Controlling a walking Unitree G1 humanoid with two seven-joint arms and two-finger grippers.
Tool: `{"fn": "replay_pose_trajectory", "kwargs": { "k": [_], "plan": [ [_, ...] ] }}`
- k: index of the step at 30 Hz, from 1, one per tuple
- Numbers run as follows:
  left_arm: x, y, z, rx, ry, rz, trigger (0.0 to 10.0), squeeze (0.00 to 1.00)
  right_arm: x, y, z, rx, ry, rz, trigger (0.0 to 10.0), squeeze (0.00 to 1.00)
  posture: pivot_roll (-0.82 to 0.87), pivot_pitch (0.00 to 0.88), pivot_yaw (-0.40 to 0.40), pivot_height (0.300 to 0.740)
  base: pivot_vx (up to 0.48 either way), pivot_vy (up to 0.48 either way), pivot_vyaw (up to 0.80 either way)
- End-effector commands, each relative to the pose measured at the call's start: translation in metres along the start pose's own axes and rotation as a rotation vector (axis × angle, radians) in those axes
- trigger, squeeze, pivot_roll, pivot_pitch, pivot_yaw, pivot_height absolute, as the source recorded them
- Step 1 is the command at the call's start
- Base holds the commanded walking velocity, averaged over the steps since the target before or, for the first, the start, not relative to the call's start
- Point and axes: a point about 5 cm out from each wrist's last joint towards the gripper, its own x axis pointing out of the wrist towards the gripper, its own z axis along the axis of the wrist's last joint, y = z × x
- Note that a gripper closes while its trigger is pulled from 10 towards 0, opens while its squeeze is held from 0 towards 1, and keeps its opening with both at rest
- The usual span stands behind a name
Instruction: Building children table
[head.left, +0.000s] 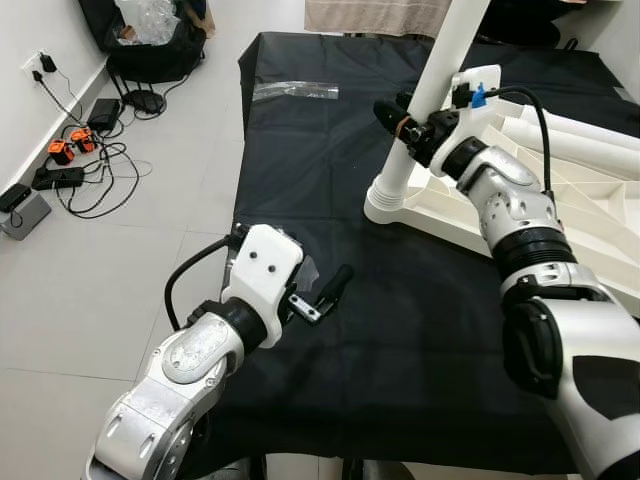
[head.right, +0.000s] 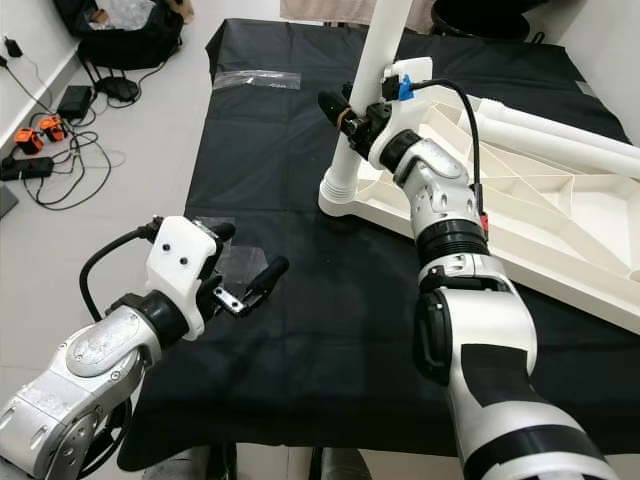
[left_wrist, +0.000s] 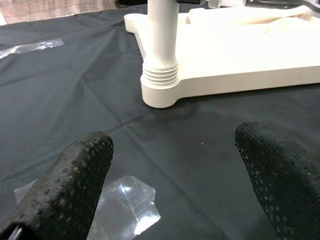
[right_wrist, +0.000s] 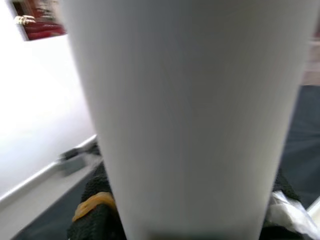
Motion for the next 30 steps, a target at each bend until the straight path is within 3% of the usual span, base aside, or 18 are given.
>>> {"fn": "replay_pose_trajectory", "kwargs": {
  "k": [1,2,9,12,16,17,20,21,22,30],
  "plan": [
    [0.001,0.0,-0.004,0.0,0.011,-0.003,10.0,0.0,-0.013,-0.019,-0.024,-0.021,0.108,-0.302,0.0,0.0,0.08,0.185,-0.052,0.74,0.0,0.0,0.0],
    [0.002,0.001,-0.004,0.0,0.011,-0.003,10.0,0.0,-0.018,-0.023,-0.024,-0.061,0.111,-0.409,0.0,0.0,0.08,0.185,-0.052,0.74,0.0,0.0,0.0],
    [0.003,0.001,-0.003,0.001,0.006,-0.002,10.0,0.0,-0.033,-0.017,-0.02,-0.097,0.073,-0.659,0.0,0.0,0.08,0.188,-0.057,0.74,0.0,0.0,0.0],
    [0.004,0.001,-0.002,0.0,0.003,0.0,10.0,0.0,-0.044,-0.005,-0.015,-0.076,0.036,-0.841,0.0,0.0,0.07,0.191,-0.059,0.74,0.0,0.0,0.0],
    [0.004,0.0,-0.002,-0.002,-0.001,0.003,10.0,0.0,-0.051,0.009,-0.014,-0.044,0.041,-0.985,0.0,0.0,0.07,0.193,-0.061,0.74,0.0,0.0,0.0],
    [0.004,0.0,-0.002,-0.002,-0.001,0.003,10.0,0.0,-0.051,0.009,-0.014,-0.044,0.041,-0.985,0.0,0.0,0.07,0.193,-0.061,0.74,0.0,0.0,0.0],
    [0.006,-0.005,-0.001,-0.022,-0.008,-0.01,10.0,0.0,-0.041,0.033,-0.019,0.005,0.058,-0.987,0.0,0.0,0.08,0.199,-0.06,0.74,0.0,0.0,0.0],
    [0.006,-0.007,-0.002,-0.025,-0.007,-0.014,10.0,0.0,-0.037,0.039,-0.019,0.018,0.056,-0.958,3.8,0.0,0.08,0.196,-0.061,0.74,0.0,0.0,0.0],
    [0.005,-0.008,-0.003,-0.031,-0.004,-0.016,10.0,0.0,-0.034,0.043,-0.02,0.028,0.057,-0.923,10.0,0.0,0.08,0.195,-0.065,0.74,0.0,0.0,0.0],
    [0.001,-0.011,-0.012,-0.047,0.022,-0.005,10.0,0.0,-0.033,0.049,-0.017,0.014,0.044,-0.841,10.0,0.04,0.07,0.192,-0.068,0.74,0.0,0.0,0.0]
  ]
}}
